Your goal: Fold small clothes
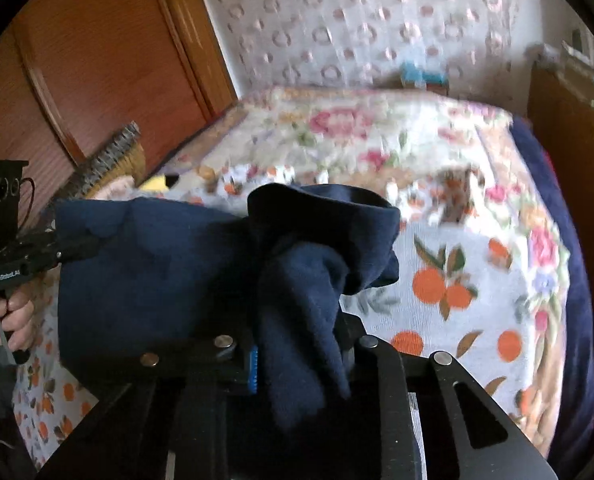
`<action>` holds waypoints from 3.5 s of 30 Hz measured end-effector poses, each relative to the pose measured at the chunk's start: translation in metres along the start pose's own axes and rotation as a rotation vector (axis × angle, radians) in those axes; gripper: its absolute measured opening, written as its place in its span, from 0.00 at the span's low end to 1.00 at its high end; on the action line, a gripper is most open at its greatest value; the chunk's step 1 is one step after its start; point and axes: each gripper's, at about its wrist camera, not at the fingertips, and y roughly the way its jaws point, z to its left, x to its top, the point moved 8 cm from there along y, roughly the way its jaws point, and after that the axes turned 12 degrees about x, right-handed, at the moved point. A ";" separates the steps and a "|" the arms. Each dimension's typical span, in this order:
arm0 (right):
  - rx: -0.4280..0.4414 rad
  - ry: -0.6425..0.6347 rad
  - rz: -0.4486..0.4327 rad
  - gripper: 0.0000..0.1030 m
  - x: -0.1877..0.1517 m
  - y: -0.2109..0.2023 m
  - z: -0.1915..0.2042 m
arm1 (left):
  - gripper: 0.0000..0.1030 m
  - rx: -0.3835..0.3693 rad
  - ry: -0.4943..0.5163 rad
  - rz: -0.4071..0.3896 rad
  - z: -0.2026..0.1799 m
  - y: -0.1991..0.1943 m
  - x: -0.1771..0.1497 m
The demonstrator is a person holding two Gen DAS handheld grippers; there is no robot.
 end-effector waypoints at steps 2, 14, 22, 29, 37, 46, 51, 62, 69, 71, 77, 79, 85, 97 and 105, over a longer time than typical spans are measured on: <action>0.015 -0.026 -0.032 0.25 0.008 -0.009 0.013 | 0.12 0.006 0.008 -0.050 -0.001 -0.023 0.007; 0.096 -0.263 -0.118 0.24 0.074 0.001 0.126 | 0.12 0.227 -0.005 -0.221 0.076 -0.128 0.027; 0.151 -0.442 -0.100 0.24 0.127 0.061 0.206 | 0.12 0.421 -0.045 -0.258 0.154 -0.169 0.016; 0.164 -0.578 -0.055 0.24 0.174 0.140 0.257 | 0.12 0.528 -0.097 -0.254 0.200 -0.174 -0.002; 0.195 -0.674 -0.022 0.25 0.204 0.215 0.294 | 0.12 0.598 -0.142 -0.226 0.227 -0.173 -0.037; 0.165 -0.562 -0.004 0.64 0.197 0.244 0.274 | 0.12 0.646 -0.181 -0.148 0.242 -0.154 -0.071; 0.165 -0.550 -0.018 0.65 0.172 0.232 0.269 | 0.12 0.667 -0.168 -0.146 0.242 -0.154 -0.075; 0.196 -0.445 0.001 0.64 0.105 0.199 0.260 | 0.12 0.694 -0.160 -0.140 0.243 -0.151 -0.076; 0.194 -0.422 -0.023 0.64 0.093 0.185 0.267 | 0.57 0.687 -0.165 -0.166 0.241 -0.163 -0.079; 0.191 -0.418 -0.029 0.64 0.085 0.181 0.266 | 0.77 0.685 -0.166 -0.171 0.240 -0.166 -0.079; 0.176 -0.395 -0.054 0.64 0.071 0.162 0.267 | 0.91 0.702 -0.158 -0.195 0.231 -0.176 -0.081; 0.162 -0.393 -0.064 0.64 0.065 0.155 0.267 | 0.96 0.700 -0.146 -0.199 0.225 -0.179 -0.082; 0.131 -0.360 -0.095 0.65 0.045 0.124 0.263 | 0.99 0.674 -0.131 -0.212 0.203 -0.186 -0.088; 0.049 -0.263 -0.161 0.74 -0.008 0.046 0.246 | 0.99 0.593 -0.063 -0.262 0.134 -0.193 -0.089; -0.032 -0.183 -0.244 0.87 -0.028 -0.023 0.233 | 0.99 0.525 -0.021 -0.309 0.078 -0.200 -0.082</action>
